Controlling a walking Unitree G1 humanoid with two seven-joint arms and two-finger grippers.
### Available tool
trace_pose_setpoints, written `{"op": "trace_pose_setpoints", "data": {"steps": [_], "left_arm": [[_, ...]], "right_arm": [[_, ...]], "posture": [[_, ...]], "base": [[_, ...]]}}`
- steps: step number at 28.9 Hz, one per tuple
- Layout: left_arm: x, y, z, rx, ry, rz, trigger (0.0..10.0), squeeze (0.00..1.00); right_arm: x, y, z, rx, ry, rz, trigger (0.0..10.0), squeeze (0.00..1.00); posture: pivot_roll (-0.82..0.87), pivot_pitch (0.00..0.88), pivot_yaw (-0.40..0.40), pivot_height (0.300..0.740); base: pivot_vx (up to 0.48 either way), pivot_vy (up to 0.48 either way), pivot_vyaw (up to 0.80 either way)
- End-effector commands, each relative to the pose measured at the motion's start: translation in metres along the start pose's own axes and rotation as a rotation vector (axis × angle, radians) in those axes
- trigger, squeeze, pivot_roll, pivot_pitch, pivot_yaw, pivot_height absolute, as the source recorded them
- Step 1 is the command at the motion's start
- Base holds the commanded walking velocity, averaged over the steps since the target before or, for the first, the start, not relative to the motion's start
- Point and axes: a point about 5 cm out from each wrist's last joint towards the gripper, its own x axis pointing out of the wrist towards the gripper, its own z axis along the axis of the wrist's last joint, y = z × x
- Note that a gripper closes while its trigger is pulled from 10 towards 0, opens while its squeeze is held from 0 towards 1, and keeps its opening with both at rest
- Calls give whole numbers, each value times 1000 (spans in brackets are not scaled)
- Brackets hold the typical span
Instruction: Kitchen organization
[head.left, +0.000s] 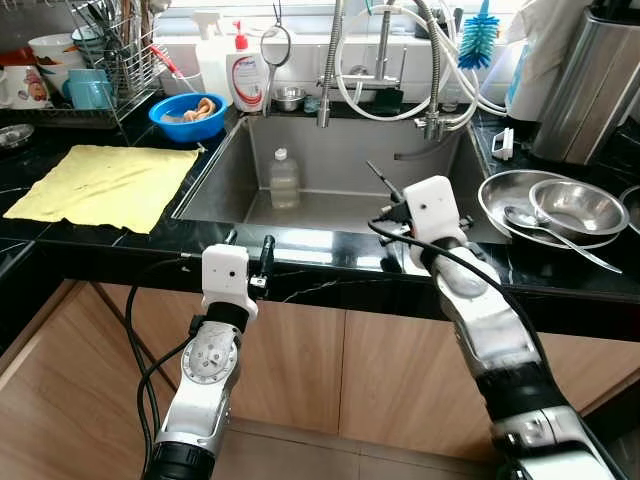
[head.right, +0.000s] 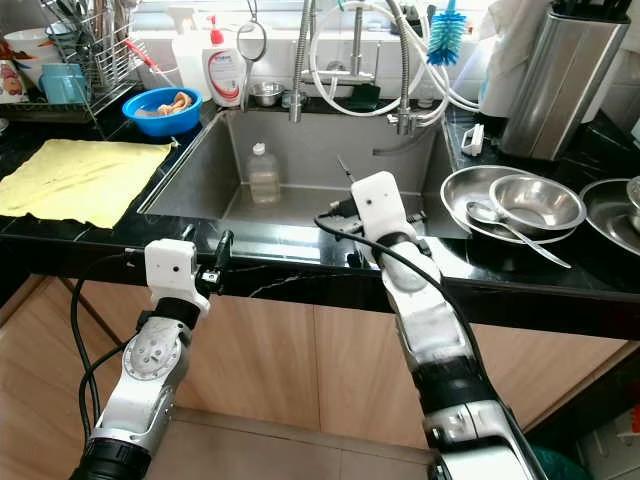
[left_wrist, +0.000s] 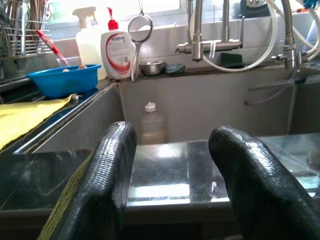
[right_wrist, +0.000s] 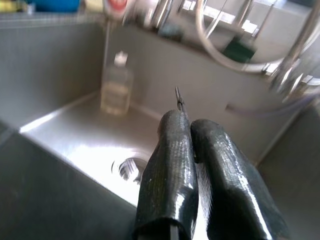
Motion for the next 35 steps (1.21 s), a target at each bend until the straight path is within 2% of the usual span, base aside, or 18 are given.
{"op": "trace_pose_setpoints", "data": {"steps": [1,6,11,12,13,14,15,20,21,22,23,26,29,31,33,34,35], "left_arm": [[4,2,4,22,-16,5,10000,0],[3,3,4,23,-18,12,10000,0],[2,4,3,25,-17,14,10000,0],[2,4,3,25,-17,14,10000,0],[2,4,3,27,-18,13,10000,0],[2,4,3,27,-18,13,10000,0],[2,4,3,27,-18,12,10000,0],[3,4,4,28,-22,11,10000,0],[3,4,4,28,-21,9,10000,0],[3,4,4,29,-21,8,10000,0],[3,4,4,29,-21,8,10000,0],[2,4,3,30,-20,9,10000,0],[1,4,3,30,-19,7,10000,0],[1,4,3,30,-19,8,10000,0],[0,4,2,30,-16,7,10000,0],[0,4,2,30,-15,6,10000,0],[0,4,2,28,-14,4,10000,0]], "right_arm": [[5,2,-1,4,9,14,10000,0],[11,-4,-15,40,89,-6,10000,0],[13,-11,-20,62,100,-43,10000,0],[14,-12,-21,69,99,-46,10000,27],[15,-13,-21,72,97,-56,10000,882],[15,-13,-21,72,97,-56,10000,882],[15,-14,-21,74,95,-61,10000,1000],[17,-16,-19,77,77,-76,10000,1000],[17,-16,-15,80,45,-78,10000,792],[18,-16,-14,80,34,-78,10000,0],[18,-17,-12,77,21,-80,10000,0],[14,-27,5,74,-123,-160,10000,0],[-1,-41,25,119,-274,-264,10000,0],[-6,-44,29,109,-305,-270,10000,0],[-29,-54,35,83,-384,-297,10000,0],[-35,-58,34,76,-393,-315,10000,0],[-48,-67,30,76,-399,-360,10000,0]], "posture": [[-130,0,43,740],[-120,0,36,740],[-117,0,34,740],[-117,0,35,740],[-116,0,36,740],[-116,0,36,740],[-116,0,36,740],[-115,0,38,740],[-115,0,38,740],[-115,0,38,740],[-115,0,38,740],[-118,0,40,740],[-118,0,40,740],[-119,0,39,740],[-124,0,40,740],[-130,0,42,740],[-135,0,43,740]], "base": [[0,0,0],[0,0,0],[0,0,0],[0,0,0],[0,0,0],[0,0,0],[0,0,0],[0,0,0],[0,0,0],[0,0,0],[0,0,0],[0,0,0],[0,0,0],[0,0,0],[0,0,0],[0,0,0],[0,0,0]]}}
